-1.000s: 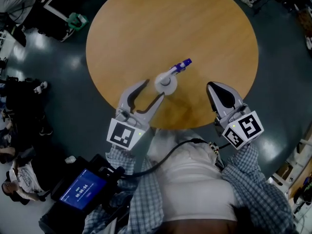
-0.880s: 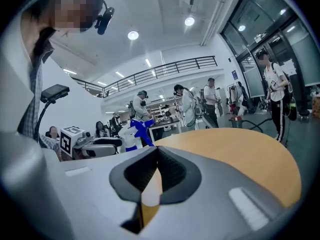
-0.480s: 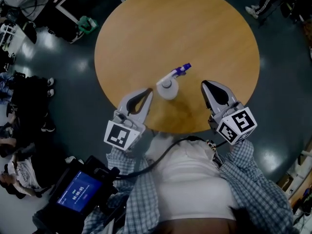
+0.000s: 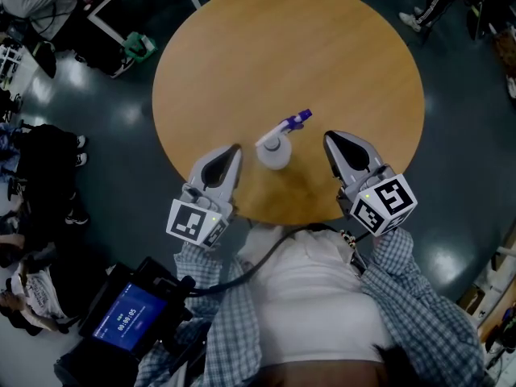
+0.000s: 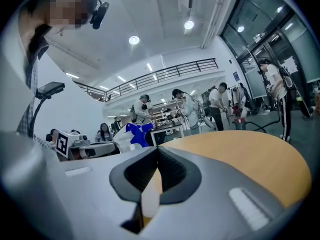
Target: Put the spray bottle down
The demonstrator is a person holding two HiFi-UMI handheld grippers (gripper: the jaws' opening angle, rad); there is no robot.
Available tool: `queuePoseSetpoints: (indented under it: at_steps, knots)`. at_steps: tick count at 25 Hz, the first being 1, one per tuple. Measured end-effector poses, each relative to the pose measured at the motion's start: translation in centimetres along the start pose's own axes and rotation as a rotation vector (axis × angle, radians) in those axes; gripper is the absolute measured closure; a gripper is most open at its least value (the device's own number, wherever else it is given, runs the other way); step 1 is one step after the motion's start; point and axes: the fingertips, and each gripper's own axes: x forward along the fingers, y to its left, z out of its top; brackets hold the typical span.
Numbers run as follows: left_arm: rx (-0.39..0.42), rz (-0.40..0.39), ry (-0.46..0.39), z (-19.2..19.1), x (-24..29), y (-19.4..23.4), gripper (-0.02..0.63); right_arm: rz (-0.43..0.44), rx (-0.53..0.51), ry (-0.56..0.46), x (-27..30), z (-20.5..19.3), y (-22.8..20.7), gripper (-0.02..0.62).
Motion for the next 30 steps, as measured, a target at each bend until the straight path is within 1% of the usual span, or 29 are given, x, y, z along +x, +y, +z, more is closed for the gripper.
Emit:
queuePoseSetpoints:
  at_steps: [10, 30]
  knots:
    - [-0.009, 0.001, -0.004, 0.0, -0.3, 0.1, 0.604, 0.025, -0.028, 0.011, 0.2, -0.2, 1.0, 0.592]
    - [-0.012, -0.016, 0.015, -1.1, -0.4, -0.3, 0.604, 0.034, -0.037, 0.02, 0.2, -1.0, 1.4, 0.592]
